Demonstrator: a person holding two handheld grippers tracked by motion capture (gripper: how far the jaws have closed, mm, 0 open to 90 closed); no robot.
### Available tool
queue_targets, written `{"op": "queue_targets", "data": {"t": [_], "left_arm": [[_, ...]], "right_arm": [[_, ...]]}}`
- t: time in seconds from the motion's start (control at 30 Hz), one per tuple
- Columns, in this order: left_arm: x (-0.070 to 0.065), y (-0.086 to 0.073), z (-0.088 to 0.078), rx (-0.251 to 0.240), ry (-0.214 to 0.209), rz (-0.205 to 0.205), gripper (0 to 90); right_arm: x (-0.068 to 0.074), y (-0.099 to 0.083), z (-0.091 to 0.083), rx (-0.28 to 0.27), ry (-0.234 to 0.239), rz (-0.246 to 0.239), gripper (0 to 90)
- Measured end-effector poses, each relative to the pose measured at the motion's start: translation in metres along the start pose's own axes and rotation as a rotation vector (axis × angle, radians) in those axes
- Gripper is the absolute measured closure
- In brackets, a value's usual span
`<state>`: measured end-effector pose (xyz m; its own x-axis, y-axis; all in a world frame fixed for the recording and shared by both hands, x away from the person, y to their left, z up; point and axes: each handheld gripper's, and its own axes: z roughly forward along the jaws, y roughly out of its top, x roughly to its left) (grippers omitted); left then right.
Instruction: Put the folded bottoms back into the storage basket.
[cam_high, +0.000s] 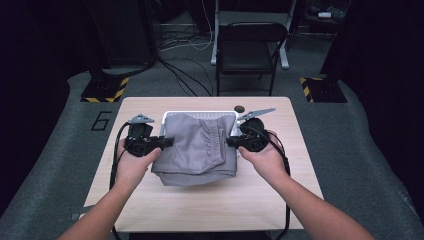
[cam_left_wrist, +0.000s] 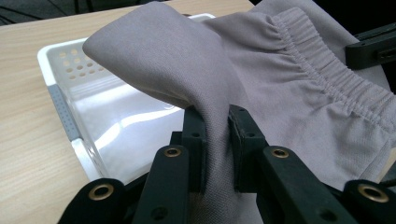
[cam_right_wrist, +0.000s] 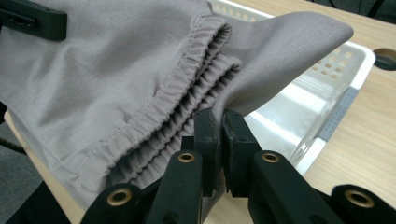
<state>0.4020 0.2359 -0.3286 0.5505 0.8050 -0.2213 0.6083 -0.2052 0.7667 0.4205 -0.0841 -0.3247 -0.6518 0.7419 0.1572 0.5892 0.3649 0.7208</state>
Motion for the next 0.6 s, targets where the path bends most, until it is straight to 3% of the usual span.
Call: {"op": "queue_targets", "data": {"t": [0.23,0.6], "left_arm": [[0.005,0.014,0.004,-0.005,0.003,0.018,78.4],[0.013,0.034,0.019,-0.001,0.025,0.007,78.4]], "right_arm": [[-0.008,0.012,0.002,-0.010,-0.016,0.019,85.4],[-0.022,0.028,0.008,-0.008,-0.040,0.056,85.4]]}}
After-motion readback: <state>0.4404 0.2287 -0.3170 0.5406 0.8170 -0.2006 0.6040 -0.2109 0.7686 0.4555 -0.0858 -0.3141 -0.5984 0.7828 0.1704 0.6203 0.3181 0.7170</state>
